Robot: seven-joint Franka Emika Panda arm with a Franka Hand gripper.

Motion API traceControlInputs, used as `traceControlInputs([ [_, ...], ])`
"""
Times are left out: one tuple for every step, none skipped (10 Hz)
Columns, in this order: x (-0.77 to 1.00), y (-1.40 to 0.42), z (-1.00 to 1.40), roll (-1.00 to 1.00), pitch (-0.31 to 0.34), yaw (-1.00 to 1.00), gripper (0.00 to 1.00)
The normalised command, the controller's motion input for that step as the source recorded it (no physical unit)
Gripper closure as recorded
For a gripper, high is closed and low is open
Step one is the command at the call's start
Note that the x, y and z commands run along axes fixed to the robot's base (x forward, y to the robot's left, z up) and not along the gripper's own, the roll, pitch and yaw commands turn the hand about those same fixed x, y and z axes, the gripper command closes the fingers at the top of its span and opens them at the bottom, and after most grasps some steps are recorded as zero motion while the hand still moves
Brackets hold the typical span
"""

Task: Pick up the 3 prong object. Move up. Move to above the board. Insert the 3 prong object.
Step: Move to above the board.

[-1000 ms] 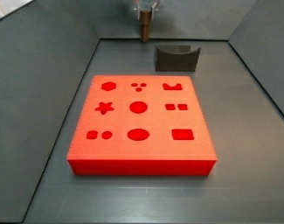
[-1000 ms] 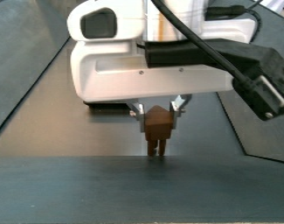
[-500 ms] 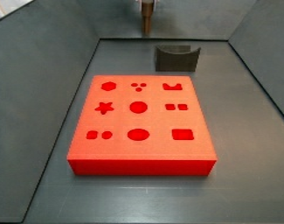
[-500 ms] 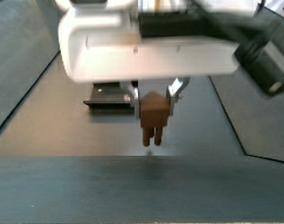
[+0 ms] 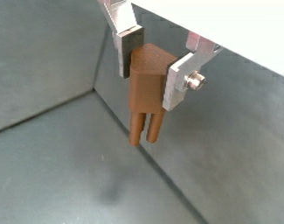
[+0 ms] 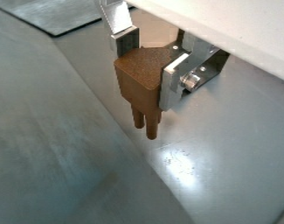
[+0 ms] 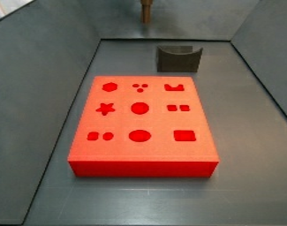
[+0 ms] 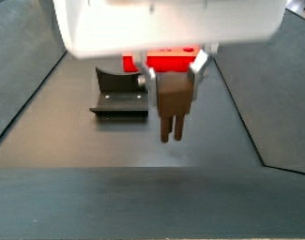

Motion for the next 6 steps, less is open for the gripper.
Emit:
traceControlInputs([
  [-0.03,0.0,1.0,0.15,0.229,0.23,1.0],
  [-0.02,0.0,1.0,0.11,0.147,0.14,1.0],
  [-0.02,0.0,1.0,0.1,0.103,0.1,1.0],
  [-0.02,0.0,0.94,0.1,0.085,0.07,1.0],
  [-0.01,-0.01,0.79,0.09,0.084,0.05,1.0],
  [0.0,-0.01,0.58,0.08,0.088,0.04,1.0],
])
